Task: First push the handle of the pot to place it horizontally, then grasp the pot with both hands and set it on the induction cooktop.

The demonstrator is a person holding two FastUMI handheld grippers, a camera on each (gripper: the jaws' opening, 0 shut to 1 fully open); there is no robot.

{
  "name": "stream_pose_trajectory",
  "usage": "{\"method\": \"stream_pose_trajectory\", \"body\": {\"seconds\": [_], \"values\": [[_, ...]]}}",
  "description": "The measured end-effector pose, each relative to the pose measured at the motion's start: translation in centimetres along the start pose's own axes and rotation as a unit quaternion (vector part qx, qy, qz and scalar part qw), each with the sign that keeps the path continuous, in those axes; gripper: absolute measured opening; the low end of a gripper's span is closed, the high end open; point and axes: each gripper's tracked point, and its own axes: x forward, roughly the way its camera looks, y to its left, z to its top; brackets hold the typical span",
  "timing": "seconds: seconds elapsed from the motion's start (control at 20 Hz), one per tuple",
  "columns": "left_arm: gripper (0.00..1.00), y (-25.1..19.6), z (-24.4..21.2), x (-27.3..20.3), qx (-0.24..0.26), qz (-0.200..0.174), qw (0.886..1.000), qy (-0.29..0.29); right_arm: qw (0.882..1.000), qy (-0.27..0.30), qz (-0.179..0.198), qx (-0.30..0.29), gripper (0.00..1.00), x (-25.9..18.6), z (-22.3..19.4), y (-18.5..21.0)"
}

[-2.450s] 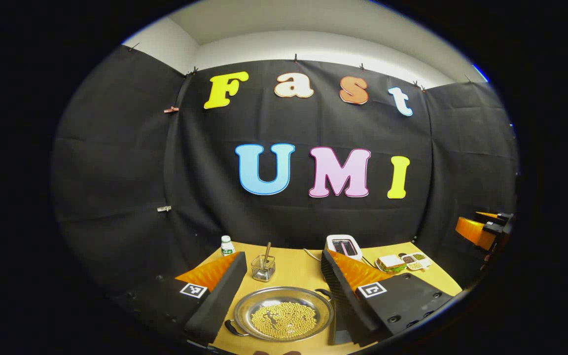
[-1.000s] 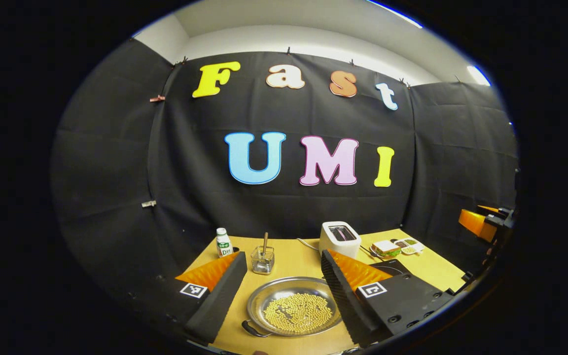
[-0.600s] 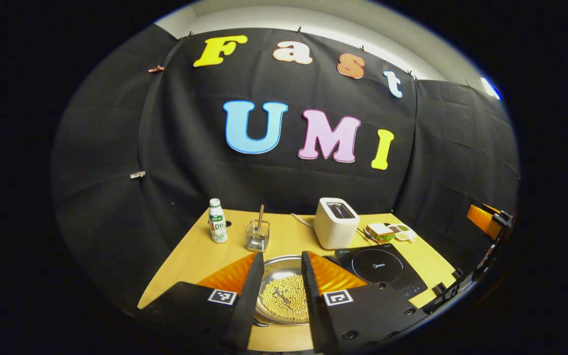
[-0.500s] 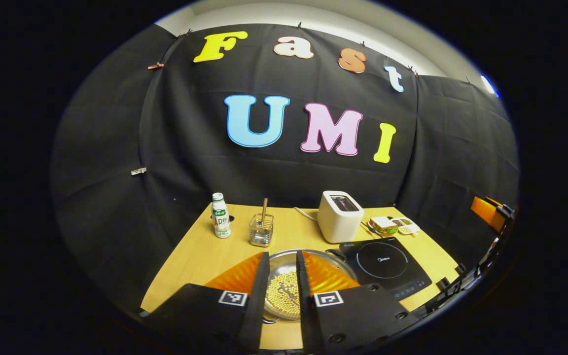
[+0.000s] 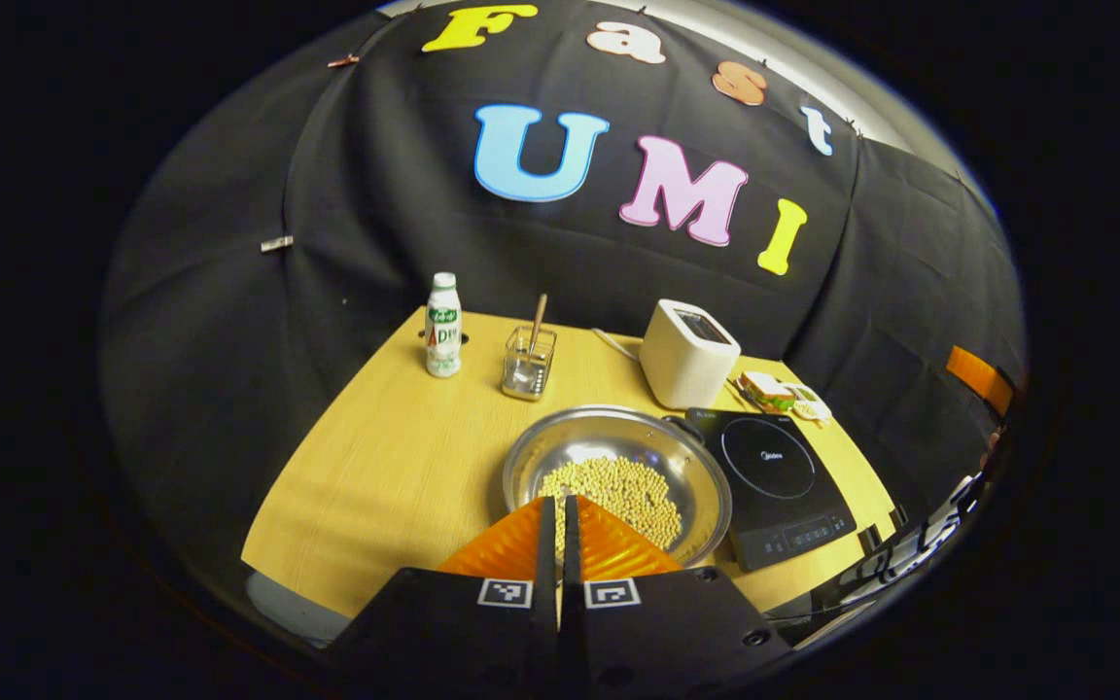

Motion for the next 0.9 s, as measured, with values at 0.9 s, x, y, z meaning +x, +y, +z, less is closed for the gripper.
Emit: {"method": "stream_pose_trajectory", "body": {"seconds": [0.9], "values": [[0.05, -2.8, -11.2, 5.0, 0.029, -0.105, 0.974, 0.197, 0.999, 0.039, -0.015, -0.032, 0.98, 0.7, -2.9, 0.6]]}}
